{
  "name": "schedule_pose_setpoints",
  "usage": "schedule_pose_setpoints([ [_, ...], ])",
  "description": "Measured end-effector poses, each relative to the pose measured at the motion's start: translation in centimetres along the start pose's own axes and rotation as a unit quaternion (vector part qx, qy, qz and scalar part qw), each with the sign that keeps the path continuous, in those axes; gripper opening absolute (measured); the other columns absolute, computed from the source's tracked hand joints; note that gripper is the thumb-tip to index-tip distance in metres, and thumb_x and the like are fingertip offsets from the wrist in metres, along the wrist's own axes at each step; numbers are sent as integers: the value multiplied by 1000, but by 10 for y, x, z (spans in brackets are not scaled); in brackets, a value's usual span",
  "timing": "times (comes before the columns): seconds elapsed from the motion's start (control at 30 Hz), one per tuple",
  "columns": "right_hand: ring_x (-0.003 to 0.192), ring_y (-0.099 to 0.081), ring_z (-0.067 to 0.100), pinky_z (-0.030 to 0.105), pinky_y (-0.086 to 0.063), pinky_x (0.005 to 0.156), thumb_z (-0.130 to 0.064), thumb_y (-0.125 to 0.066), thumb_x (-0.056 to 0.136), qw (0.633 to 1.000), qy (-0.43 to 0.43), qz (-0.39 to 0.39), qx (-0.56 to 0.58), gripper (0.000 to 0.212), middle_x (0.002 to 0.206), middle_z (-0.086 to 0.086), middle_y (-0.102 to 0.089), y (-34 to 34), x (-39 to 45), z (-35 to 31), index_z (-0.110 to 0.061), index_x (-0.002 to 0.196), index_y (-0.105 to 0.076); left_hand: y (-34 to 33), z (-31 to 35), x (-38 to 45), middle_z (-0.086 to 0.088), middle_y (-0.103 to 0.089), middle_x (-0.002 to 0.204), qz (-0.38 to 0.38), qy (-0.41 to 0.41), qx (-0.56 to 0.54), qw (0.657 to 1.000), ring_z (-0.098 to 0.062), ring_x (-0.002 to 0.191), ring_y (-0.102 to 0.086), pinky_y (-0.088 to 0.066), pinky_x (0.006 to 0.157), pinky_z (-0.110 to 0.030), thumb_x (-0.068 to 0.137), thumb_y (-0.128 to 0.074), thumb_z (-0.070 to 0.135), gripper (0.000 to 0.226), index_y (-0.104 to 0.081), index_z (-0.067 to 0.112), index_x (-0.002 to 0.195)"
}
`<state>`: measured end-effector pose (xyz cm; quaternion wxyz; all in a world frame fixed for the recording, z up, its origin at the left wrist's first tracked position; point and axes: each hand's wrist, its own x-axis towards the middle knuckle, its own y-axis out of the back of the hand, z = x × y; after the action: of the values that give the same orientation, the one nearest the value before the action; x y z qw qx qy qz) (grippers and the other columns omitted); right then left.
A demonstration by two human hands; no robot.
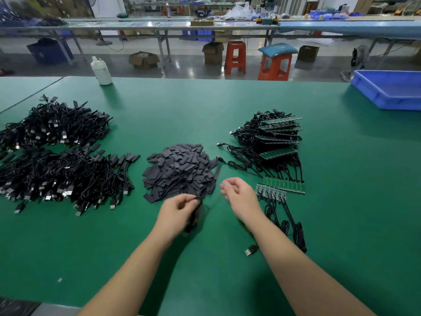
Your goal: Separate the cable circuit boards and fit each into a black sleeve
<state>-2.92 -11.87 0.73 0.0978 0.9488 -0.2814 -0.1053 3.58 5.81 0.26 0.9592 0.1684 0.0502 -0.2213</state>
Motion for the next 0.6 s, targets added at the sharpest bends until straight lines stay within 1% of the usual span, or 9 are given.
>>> schedule_pose_setpoints([
  [0.07, 80, -64, 6, 26, -56, 74, -30, -52, 101, 967, 63, 23, -247, 20, 106, -5, -68, 21, 9, 7, -20, 116, -61, 30, 7, 15, 6, -75, 86, 63, -7, 38, 997, -8, 76, -68, -56, 69, -24, 92, -67, 21, 11, -75, 23, 100],
  [0.1, 73, -61, 6, 23, -54, 66, -29, -52, 101, 942, 73, 32, -326, 23, 107, -2, -68, 33, 13, 11, -19, 119, -61, 47, 9, 25, 4, -74, 93, 96, -13, 71, 993, -14, 85, -68, -57, 79, -31, 92, -67, 23, 14, -74, 22, 105],
  [0.13, 74, -61, 8, 24, -54, 66, -29, -51, 101, 921, 72, 42, -381, 27, 110, 2, -67, 44, 18, 15, -18, 123, -61, 66, 10, 37, 1, -73, 98, 128, -14, 103, 986, -18, 90, -67, -57, 85, -37, 92, -66, 24, 18, -73, 21, 108],
  [0.23, 114, -56, 21, 37, -51, 95, -30, -46, 103, 872, 48, 48, -485, 35, 124, 5, -64, 75, 28, 31, -16, 132, -57, 120, 4, 73, -7, -72, 107, 229, -10, 195, 954, -25, 94, -64, -54, 89, -39, 94, -63, 28, 24, -71, 16, 114],
  [0.3, 126, -49, 25, 41, -44, 105, -29, -42, 104, 855, 22, 27, -517, 38, 130, 4, -62, 89, 30, 40, -14, 138, -53, 151, -8, 93, -13, -70, 116, 253, 2, 275, 927, -31, 104, -62, -49, 93, -40, 96, -61, 27, 31, -67, 11, 122],
  [0.4, 129, -48, 27, 43, -41, 108, -29, -42, 104, 853, -1, 21, -521, 42, 135, 4, -60, 96, 31, 45, -14, 143, -47, 177, -26, 109, -20, -60, 128, 202, 80, 382, 898, -39, 109, -57, -51, 90, -47, 97, -59, 24, 47, -49, 10, 141],
  [0.47, 128, -49, 28, 44, -42, 108, -30, -46, 103, 849, -3, 18, -528, 45, 135, 5, -60, 96, 31, 45, -14, 144, -45, 180, -34, 112, -21, -55, 131, 173, 99, 426, 882, -41, 110, -56, -53, 88, -52, 97, -58, 21, 51, -44, 12, 145],
  [0.53, 127, -50, 27, 44, -42, 108, -33, -51, 101, 846, -4, 20, -532, 47, 133, 5, -61, 98, 31, 43, -15, 144, -46, 173, -38, 110, -19, -52, 135, 181, 81, 465, 863, -41, 117, -51, -49, 93, -53, 97, -56, 20, 48, -47, 11, 143],
  [0.6, 125, -50, 25, 44, -40, 109, -34, -56, 98, 850, 8, 49, -525, 43, 130, 4, -61, 100, 32, 39, -18, 138, -53, 162, -39, 105, -20, -54, 134, 221, 12, 495, 840, -42, 117, -49, -46, 95, -52, 94, -56, 14, 41, -56, 7, 134],
])
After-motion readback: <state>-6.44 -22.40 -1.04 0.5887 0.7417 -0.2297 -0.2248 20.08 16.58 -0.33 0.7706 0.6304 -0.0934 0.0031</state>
